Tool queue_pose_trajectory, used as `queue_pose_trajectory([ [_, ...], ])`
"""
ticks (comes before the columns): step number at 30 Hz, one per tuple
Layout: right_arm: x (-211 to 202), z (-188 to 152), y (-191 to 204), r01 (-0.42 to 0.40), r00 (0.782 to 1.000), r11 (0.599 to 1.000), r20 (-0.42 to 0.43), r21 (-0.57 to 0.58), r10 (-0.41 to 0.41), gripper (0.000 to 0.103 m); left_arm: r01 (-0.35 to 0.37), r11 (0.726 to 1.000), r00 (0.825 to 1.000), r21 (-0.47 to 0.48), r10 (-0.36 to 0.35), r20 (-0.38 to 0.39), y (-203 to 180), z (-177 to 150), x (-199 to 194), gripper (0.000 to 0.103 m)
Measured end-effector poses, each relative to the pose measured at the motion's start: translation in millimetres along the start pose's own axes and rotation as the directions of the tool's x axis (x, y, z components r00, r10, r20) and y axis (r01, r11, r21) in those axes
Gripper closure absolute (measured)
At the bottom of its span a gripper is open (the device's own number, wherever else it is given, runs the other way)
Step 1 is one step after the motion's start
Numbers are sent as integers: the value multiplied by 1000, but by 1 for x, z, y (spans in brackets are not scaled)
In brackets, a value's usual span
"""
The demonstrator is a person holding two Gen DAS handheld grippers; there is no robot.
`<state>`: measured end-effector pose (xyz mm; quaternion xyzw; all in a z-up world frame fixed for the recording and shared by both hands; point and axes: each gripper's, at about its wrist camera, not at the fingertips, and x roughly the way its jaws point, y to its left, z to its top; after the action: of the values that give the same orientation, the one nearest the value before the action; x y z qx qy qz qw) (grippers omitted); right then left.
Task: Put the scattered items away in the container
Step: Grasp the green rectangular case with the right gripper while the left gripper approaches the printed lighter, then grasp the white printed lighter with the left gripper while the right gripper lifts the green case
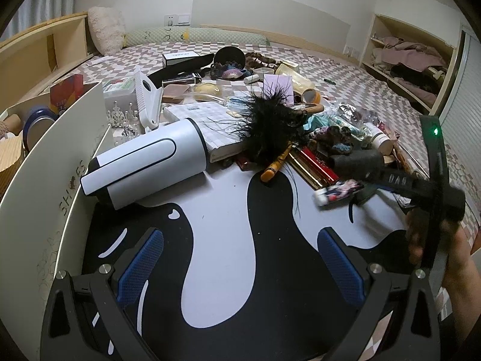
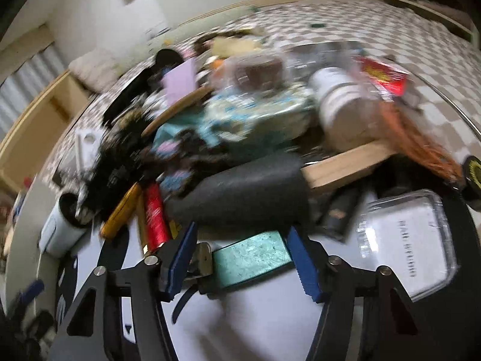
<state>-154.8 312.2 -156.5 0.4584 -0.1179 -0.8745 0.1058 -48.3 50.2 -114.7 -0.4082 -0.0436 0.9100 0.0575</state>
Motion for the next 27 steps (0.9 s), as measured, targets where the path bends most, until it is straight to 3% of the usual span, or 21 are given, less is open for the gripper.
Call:
queue_pose_trajectory([
  [4,6,-18,46,-39,999,984,-36,-175,33,42,-7,1000,1000,11,7,-1,-2,-1,0,0],
  [7,10,-43,88,-18,999,925,-49,-379,0,42,-36,999,999,28,36,-7,-2,-2,1,0],
  [9,8,-56,106,-44,998,892,-57,-450,20,42,-54,998,998,28,55,-13,2,-3,1,0],
  [19,-24,-98,123,-191,979,831,-157,-522,127,42,-86,996,995,-12,86,-45,21,-5,11,0],
  [24,-24,-92,115,-196,976,853,-181,-483,122,42,-16,1000,998,-12,15,-59,12,-4,25,0],
  [27,-27,-88,102,-149,983,874,-168,-463,79,42,1,1000,998,1,0,-67,3,-1,36,0],
])
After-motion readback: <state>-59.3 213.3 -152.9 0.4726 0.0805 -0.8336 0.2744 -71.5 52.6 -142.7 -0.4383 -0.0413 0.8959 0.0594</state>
